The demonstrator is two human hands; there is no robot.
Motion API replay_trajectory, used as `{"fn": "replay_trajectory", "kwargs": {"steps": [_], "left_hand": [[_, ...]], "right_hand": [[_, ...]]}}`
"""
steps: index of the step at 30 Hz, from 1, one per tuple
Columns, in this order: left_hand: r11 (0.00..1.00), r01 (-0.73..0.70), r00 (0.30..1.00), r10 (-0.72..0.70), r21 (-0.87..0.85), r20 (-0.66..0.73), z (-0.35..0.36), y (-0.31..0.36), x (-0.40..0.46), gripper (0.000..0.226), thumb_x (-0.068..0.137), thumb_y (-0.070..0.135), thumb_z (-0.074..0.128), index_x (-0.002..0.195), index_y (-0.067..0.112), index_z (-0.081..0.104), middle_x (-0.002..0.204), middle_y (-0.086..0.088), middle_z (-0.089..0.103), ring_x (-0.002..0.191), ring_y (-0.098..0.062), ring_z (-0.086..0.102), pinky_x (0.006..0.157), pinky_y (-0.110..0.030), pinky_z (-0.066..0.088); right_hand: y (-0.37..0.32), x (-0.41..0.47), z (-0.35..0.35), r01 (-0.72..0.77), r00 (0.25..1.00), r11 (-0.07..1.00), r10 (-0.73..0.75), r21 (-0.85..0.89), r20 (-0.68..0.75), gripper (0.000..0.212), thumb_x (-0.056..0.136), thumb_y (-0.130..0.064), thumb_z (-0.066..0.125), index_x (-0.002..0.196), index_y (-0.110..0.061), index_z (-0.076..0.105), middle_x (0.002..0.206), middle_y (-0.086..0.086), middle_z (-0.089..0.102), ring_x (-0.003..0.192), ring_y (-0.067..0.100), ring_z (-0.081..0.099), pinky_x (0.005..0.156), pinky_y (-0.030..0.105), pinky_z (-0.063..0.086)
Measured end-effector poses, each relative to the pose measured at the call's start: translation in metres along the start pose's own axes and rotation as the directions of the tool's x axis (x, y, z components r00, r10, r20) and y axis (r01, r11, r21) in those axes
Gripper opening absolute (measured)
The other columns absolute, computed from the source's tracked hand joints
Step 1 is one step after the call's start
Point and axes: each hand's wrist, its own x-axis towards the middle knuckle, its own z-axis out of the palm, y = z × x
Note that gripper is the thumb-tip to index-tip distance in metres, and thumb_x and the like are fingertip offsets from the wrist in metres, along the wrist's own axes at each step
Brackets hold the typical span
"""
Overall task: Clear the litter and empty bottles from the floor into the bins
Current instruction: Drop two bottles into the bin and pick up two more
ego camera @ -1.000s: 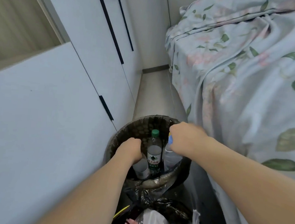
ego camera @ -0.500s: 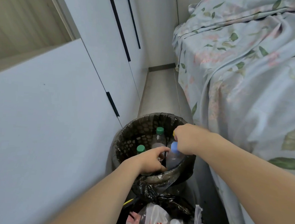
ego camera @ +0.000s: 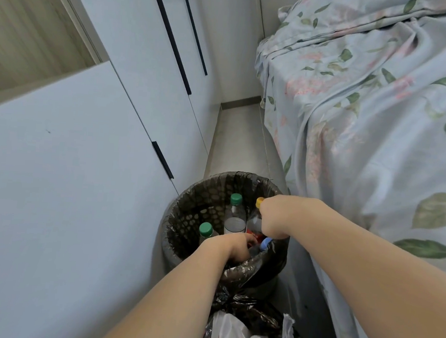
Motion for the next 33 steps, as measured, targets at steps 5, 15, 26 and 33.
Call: {"fn": "replay_trajectory", "kwargs": {"steps": [5, 15, 26, 33], "left_hand": [[1.0, 0.004, 1.0, -0.004, 0.014, -0.002, 0.001, -0.001, 0.001, 0.06, 0.092, 0.004, 0.05, 0.147, 0.027, 0.041, 0.143, -0.008, 0.048, 0.127, -0.028, 0.049, 0.106, -0.039, 0.042], [0.998, -0.014, 0.926, 0.034, 0.057, -0.375, -0.015, -0.022, -0.025, 0.05, 0.092, 0.035, 0.06, 0.138, 0.017, 0.049, 0.132, -0.006, 0.058, 0.116, -0.023, 0.057, 0.094, -0.032, 0.047], [0.977, -0.01, 0.63, 0.171, 0.212, -0.758, -0.075, -0.043, -0.138, 0.028, 0.099, 0.028, 0.05, 0.119, 0.009, 0.053, 0.119, -0.011, 0.054, 0.106, -0.029, 0.056, 0.083, -0.04, 0.049], [0.968, -0.031, 0.54, 0.225, 0.249, -0.811, -0.122, -0.043, -0.203, 0.025, 0.096, 0.015, 0.051, 0.119, 0.007, 0.052, 0.12, -0.01, 0.052, 0.108, -0.027, 0.053, 0.082, -0.034, 0.045]], "right_hand": [[0.0, 0.003, 0.001, 0.001, 1.0, 1.0, -0.001, -0.003, 0.007, 0.025, 0.092, -0.01, 0.045, 0.115, -0.006, 0.055, 0.08, 0.005, 0.047, 0.076, 0.019, 0.049, 0.076, 0.028, 0.043], [-0.001, 0.002, -0.004, -0.025, 0.994, 0.998, 0.031, 0.059, -0.104, 0.006, 0.09, -0.011, 0.05, 0.083, -0.01, 0.048, 0.073, 0.003, 0.047, 0.064, 0.015, 0.047, 0.059, 0.025, 0.042], [-0.032, -0.046, -0.047, -0.006, 0.93, 0.962, 0.105, 0.273, -0.352, 0.045, 0.092, -0.027, 0.051, 0.131, -0.007, 0.046, 0.127, 0.013, 0.054, 0.109, 0.028, 0.054, 0.093, 0.039, 0.049], [-0.076, -0.085, -0.105, 0.009, 0.906, 0.976, 0.083, 0.216, -0.414, 0.063, 0.091, -0.026, 0.051, 0.148, -0.011, 0.027, 0.149, 0.009, 0.036, 0.135, 0.027, 0.036, 0.108, 0.035, 0.034]]}}
